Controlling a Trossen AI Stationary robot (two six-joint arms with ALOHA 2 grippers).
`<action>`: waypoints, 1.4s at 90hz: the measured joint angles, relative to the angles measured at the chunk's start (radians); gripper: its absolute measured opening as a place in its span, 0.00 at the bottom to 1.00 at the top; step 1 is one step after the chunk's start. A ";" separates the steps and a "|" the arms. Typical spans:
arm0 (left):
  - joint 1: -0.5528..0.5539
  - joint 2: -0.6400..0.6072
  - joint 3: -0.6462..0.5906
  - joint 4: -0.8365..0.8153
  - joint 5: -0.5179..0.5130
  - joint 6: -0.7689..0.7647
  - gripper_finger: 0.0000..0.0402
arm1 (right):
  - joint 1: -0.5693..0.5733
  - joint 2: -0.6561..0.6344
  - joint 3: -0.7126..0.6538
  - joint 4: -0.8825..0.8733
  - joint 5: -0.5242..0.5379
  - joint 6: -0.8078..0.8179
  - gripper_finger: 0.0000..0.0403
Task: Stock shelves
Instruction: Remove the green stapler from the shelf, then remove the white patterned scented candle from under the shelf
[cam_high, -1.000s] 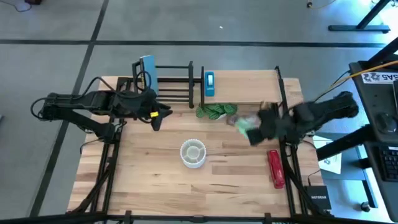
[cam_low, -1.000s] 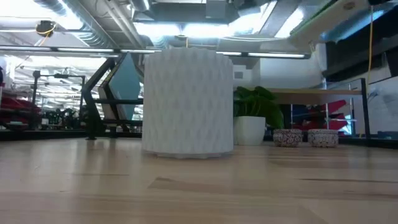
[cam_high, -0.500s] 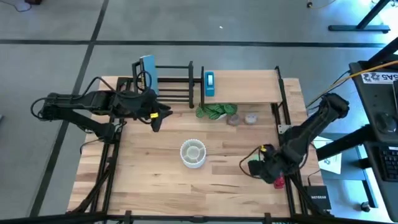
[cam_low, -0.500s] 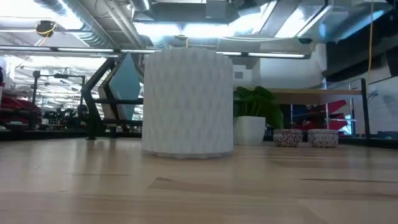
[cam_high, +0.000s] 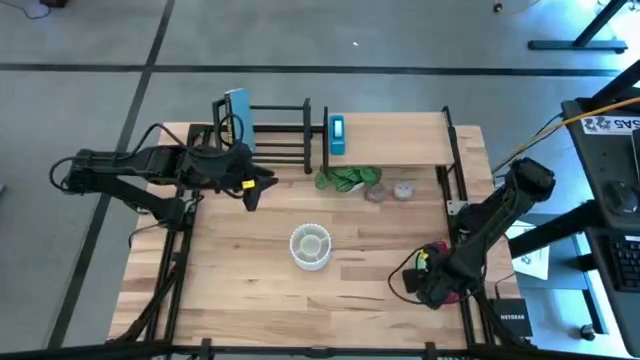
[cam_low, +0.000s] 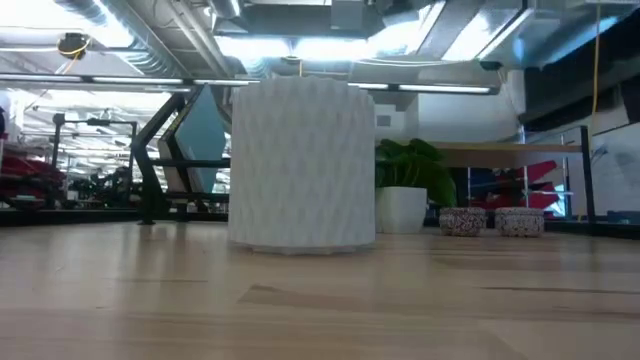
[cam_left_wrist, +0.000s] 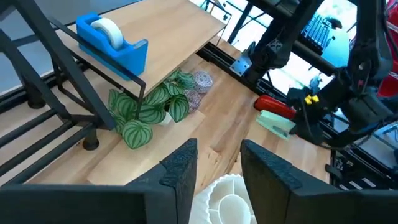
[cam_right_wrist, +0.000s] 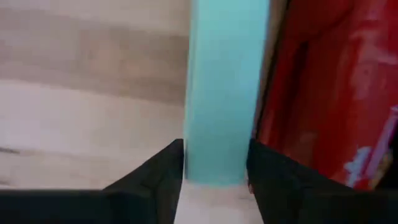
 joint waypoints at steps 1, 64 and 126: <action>0.000 0.000 0.000 0.000 0.000 0.000 0.27 | 0.000 0.003 0.000 0.007 -0.001 -0.002 0.39; 0.000 0.000 0.000 0.000 -0.008 -0.019 0.27 | -0.111 -0.325 0.057 0.060 -0.049 -0.369 0.41; 0.000 0.000 0.000 -0.001 0.029 -0.022 0.27 | -0.758 -0.261 0.058 0.519 -0.109 -1.292 0.45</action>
